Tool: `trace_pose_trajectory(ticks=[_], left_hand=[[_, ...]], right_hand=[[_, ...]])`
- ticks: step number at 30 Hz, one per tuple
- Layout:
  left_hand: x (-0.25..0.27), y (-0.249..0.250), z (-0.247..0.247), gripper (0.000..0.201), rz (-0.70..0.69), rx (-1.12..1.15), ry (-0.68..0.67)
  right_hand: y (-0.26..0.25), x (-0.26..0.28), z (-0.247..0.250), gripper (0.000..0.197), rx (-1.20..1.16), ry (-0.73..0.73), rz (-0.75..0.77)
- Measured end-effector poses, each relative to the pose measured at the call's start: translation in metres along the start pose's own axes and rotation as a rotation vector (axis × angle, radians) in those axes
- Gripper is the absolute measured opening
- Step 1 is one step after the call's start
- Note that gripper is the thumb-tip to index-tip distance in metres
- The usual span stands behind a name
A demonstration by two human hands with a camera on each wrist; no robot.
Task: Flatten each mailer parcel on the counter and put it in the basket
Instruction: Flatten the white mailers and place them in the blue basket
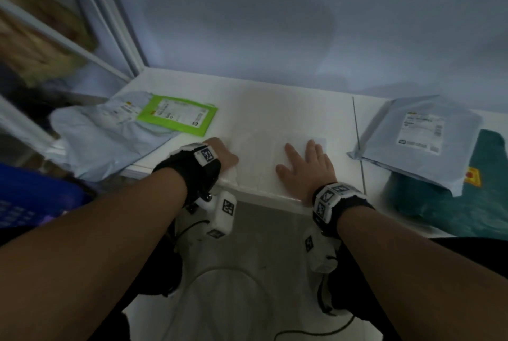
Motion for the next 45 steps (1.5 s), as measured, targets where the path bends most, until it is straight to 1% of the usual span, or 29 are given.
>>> trace_pose_trajectory(ticks=[4,6,7,9,11,12,13,15,16,18,22,27,28,32,36,39,41,43,44,45], left_hand=[[0.011,0.012,0.018,0.048,-0.06,-0.051,-0.05],[0.02,0.016,0.032,0.047,-0.083,0.017,-0.041],[0.023,0.017,0.04,0.044,-0.098,0.056,-0.014],[0.027,0.017,0.054,0.035,-0.12,0.121,0.021],[0.033,0.013,0.066,0.025,-0.12,0.192,0.049],[0.034,0.009,0.072,0.023,-0.117,0.241,0.065],[0.034,0.004,0.076,0.024,-0.109,0.293,0.08],[0.039,-0.007,0.087,0.03,-0.086,0.371,0.117],[0.043,-0.012,0.093,0.032,-0.076,0.401,0.131],[0.049,-0.022,0.102,0.035,-0.058,0.437,0.148],[0.055,-0.052,0.116,0.036,-0.01,0.518,0.138],[0.06,-0.097,0.126,0.044,0.02,0.599,0.116],[0.061,-0.105,0.126,0.045,0.023,0.613,0.123],[0.06,-0.128,0.124,0.044,0.039,0.661,0.157],[0.054,-0.126,0.128,0.034,0.026,0.73,0.125],[0.047,-0.107,0.138,0.029,-0.008,0.66,0.127],[0.042,-0.094,0.143,0.026,-0.053,0.559,0.184],[0.034,-0.081,0.146,0.023,-0.107,0.344,0.282],[0.033,-0.076,0.142,0.021,-0.131,0.206,0.312],[0.032,-0.069,0.139,0.019,-0.161,0.094,0.342]], right_hand=[[0.003,-0.007,0.009,0.07,-0.125,-0.021,-0.019],[0.009,-0.015,0.021,0.069,-0.263,-0.008,-0.063],[0.015,-0.017,0.029,0.067,-0.334,0.027,-0.106],[0.028,-0.02,0.044,0.066,-0.52,0.11,-0.229],[0.04,-0.018,0.051,0.067,-0.818,0.158,-0.346],[0.042,-0.018,0.052,0.064,-0.922,0.163,-0.37],[0.043,-0.018,0.053,0.056,-0.958,0.153,-0.363],[0.035,-0.014,0.06,0.035,-0.902,0.11,-0.288],[0.028,-0.013,0.064,0.033,-0.878,0.091,-0.245],[0.014,-0.011,0.076,0.035,-0.888,0.083,-0.182],[-0.024,-0.01,0.113,0.036,-0.906,0.099,-0.116],[-0.078,-0.019,0.144,0.01,-0.801,0.033,-0.075],[-0.088,-0.02,0.147,0.01,-0.789,0.027,-0.064],[-0.115,-0.019,0.151,0.02,-0.754,0.02,-0.038],[-0.112,-0.018,0.152,0.016,-0.777,0.0,-0.054],[-0.104,-0.01,0.159,0.025,-0.833,-0.004,-0.072],[-0.095,-0.01,0.154,0.025,-0.768,-0.023,-0.057],[-0.08,-0.016,0.145,0.02,-0.646,-0.007,-0.047],[-0.071,-0.02,0.139,0.025,-0.57,0.033,-0.056],[-0.061,-0.024,0.138,0.038,-0.509,0.097,-0.069]])
Point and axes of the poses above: each hand's wrist, its own x-axis away from the middle knuckle, its own z-axis out of the back of the hand, y = z × x, the point moved 7 cm from there along -x, towards the middle knuckle, and after that the axes turned 7 degrees about -x, right-handed, at the moved point
